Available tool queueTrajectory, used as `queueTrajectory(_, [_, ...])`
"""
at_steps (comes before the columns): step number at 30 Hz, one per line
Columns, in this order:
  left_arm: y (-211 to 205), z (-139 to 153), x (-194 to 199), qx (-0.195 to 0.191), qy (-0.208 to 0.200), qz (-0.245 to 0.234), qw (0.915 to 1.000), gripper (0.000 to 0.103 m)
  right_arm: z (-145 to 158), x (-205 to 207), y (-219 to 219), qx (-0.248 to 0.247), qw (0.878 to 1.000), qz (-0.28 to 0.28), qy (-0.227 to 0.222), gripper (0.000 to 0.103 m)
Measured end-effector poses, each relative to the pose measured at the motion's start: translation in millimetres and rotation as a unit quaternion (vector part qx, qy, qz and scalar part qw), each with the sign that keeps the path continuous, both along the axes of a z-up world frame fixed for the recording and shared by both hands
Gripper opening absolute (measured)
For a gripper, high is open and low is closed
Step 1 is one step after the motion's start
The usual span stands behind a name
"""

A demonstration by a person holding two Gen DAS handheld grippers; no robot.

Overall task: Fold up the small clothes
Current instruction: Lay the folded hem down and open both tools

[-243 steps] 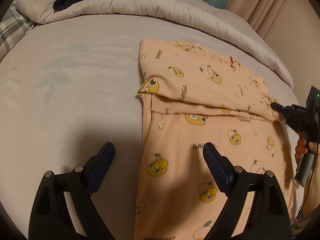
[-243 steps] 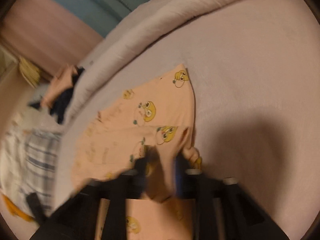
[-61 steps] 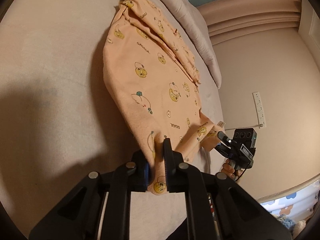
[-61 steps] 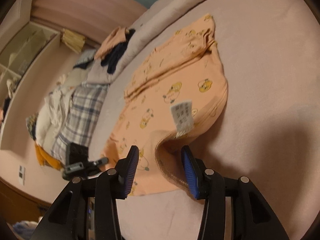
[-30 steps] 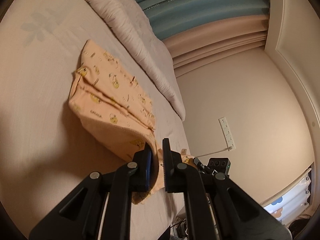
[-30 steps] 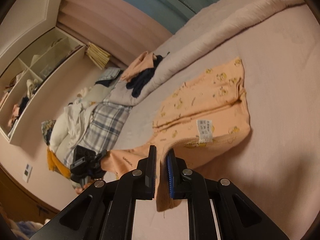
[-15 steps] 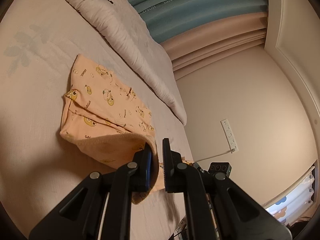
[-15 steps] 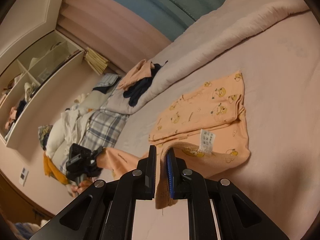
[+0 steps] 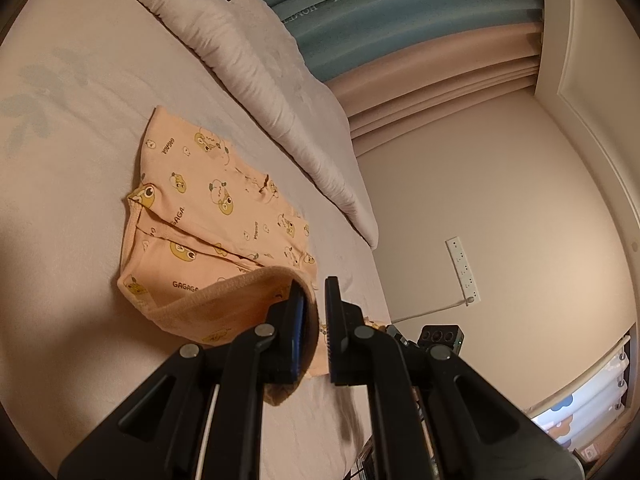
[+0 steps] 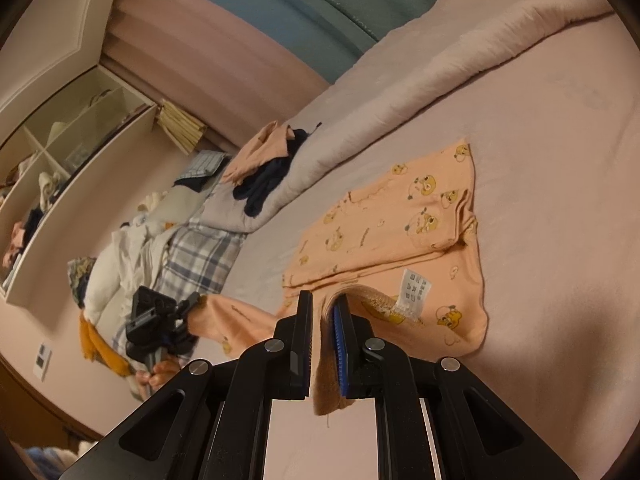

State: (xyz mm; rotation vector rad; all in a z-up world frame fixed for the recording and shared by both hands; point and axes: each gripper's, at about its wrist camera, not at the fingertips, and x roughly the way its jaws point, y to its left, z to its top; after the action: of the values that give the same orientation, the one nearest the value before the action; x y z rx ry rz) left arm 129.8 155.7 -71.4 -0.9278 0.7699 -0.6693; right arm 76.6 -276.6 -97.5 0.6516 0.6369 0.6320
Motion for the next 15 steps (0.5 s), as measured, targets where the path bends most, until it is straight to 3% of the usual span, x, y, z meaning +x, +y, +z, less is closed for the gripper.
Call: queueTrajectory(15, [2.0,-8.9,28.3,-0.012,0.021,0.015,0.9996,0.006,-4.6,22.8,-7.3,0.044,0.999,-0.012,0.006,0.013])
